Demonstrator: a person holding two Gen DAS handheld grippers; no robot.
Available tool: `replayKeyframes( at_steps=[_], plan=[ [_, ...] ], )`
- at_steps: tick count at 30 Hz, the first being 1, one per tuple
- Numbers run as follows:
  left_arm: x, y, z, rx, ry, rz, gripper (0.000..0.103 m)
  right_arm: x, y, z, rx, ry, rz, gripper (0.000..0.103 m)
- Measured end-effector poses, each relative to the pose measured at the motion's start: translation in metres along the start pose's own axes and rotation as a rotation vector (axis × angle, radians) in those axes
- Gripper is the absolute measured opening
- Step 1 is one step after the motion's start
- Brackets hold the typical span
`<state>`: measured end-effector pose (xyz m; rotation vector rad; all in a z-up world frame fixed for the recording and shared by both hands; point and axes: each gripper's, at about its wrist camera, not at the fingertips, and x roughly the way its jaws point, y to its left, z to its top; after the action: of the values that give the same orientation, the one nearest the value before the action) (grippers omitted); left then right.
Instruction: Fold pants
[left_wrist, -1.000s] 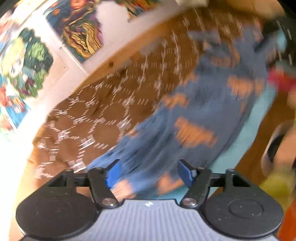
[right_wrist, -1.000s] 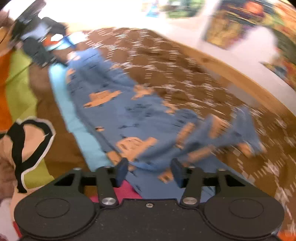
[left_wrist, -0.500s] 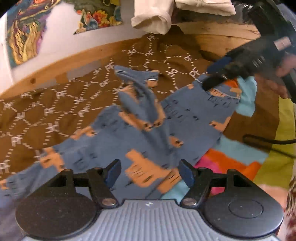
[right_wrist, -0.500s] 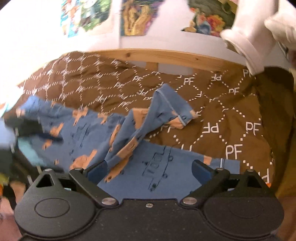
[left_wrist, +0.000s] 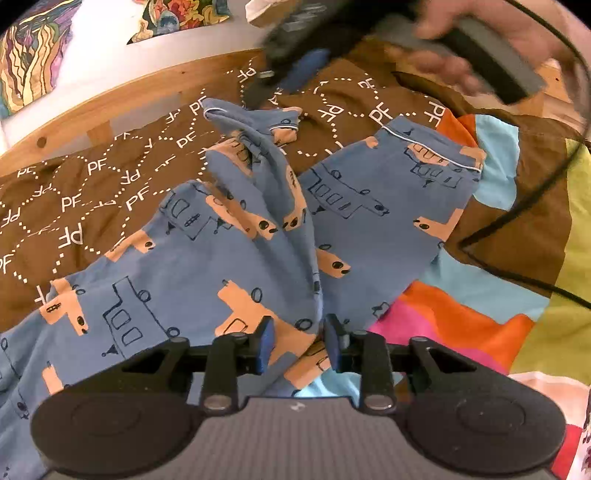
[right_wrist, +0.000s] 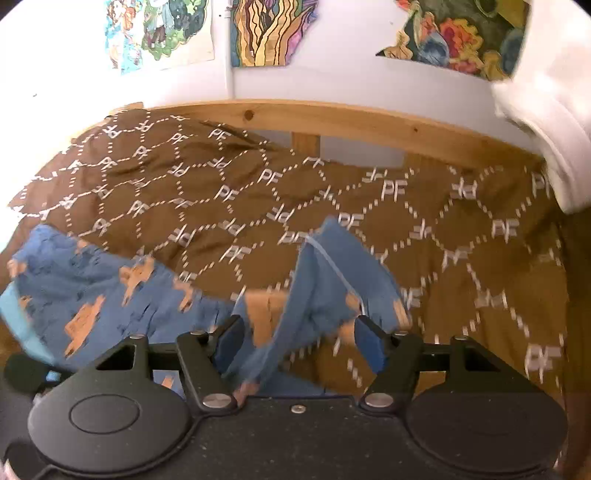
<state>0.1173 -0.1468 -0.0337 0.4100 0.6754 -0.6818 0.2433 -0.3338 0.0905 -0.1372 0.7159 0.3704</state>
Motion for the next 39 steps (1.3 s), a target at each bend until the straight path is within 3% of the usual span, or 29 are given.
replayKeyframes(
  at_steps=[5, 9, 14, 16, 25, 30, 33, 36, 39],
  plan=[
    [0.0, -0.008, 0.002, 0.033, 0.003, 0.007, 0.004, 0.032, 0.009, 0.025, 0.035, 0.02, -0.044, 0.057],
    [0.001, -0.008, 0.003, 0.02, 0.007, 0.009, 0.001, 0.057, 0.011, 0.04, 0.088, 0.062, -0.09, 0.056],
    [0.0, -0.005, 0.004, -0.01, 0.013, 0.002, 0.0, 0.081, 0.021, 0.047, 0.015, 0.13, -0.207, 0.027],
    [0.0, -0.005, 0.003, -0.01, 0.011, 0.001, 0.0, 0.083, 0.022, 0.046, -0.012, 0.139, -0.233, 0.006],
    [-0.005, -0.004, 0.003, -0.018, -0.007, 0.009, 0.0, 0.023, -0.003, 0.029, 0.092, -0.079, -0.219, 0.001],
    [-0.014, -0.006, 0.001, 0.021, -0.032, 0.024, 0.0, -0.044, -0.028, -0.013, 0.322, -0.259, -0.208, 0.001],
    [-0.022, -0.01, 0.001, 0.1, -0.042, 0.021, 0.0, -0.09, -0.04, -0.066, 0.517, -0.358, -0.255, 0.001],
    [-0.026, -0.013, -0.002, 0.177, -0.031, 0.011, 0.0, -0.113, -0.043, -0.124, 0.693, -0.37, -0.311, 0.001],
    [-0.025, -0.014, -0.005, 0.244, 0.005, -0.007, 0.0, -0.112, -0.048, -0.165, 0.799, -0.321, -0.327, 0.001]
  ],
)
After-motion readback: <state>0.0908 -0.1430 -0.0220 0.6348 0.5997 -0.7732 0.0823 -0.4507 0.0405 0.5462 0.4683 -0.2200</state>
